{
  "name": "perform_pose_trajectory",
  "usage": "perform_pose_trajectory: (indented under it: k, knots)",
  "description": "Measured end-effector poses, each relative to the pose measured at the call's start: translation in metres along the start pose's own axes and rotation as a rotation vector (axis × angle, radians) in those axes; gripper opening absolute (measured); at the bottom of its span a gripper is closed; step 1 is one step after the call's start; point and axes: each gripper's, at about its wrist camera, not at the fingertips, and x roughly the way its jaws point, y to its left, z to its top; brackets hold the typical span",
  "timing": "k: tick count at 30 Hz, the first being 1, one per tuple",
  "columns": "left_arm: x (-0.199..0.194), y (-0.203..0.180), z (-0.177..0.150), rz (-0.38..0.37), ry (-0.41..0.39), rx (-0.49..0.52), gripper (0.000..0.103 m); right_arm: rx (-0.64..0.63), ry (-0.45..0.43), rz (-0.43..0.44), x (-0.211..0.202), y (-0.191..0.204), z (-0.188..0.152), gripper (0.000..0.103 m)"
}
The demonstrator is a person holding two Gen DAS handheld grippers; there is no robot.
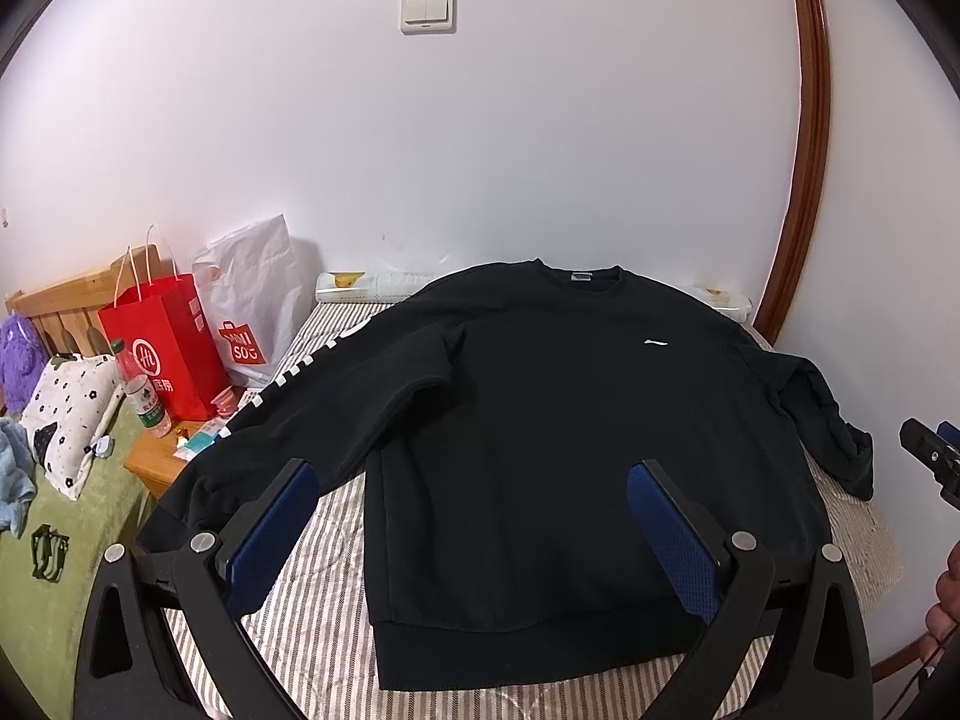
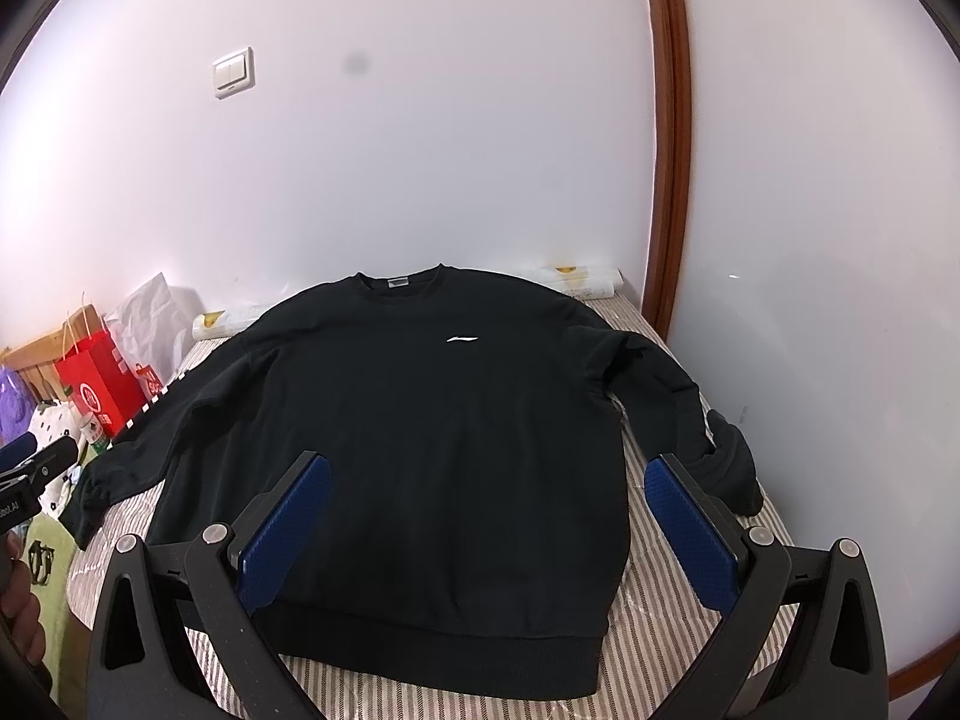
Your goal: Fold small clothes
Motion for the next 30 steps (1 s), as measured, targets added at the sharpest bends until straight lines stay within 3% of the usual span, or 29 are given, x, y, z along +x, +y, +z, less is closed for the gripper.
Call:
perform_pose_trajectory:
  k: [8, 17, 24, 30]
  knots:
    - [0.02, 0.008, -0.008, 0.008, 0.015, 0.004, 0.103, -0.037, 0.011, 0.002, 0.014, 0.014, -0.005, 0.103]
    - [0.058, 0.032, -0.024, 0.073, 0.023, -0.001, 0.103, -0.078, 0.051, 0.039, 0.057, 0.036, -0.014, 0.103]
    - [0.104, 0.082, -0.048, 0.05, 0.114, -0.184, 0.103, -0.113, 0.168, 0.103, 0.112, 0.052, -0.032, 0.103]
    - [0.138, 0.133, -0.07, 0.055, 0.171, -0.363, 0.103, -0.164, 0.161, 0.092, 0.147, 0.069, -0.047, 0.101]
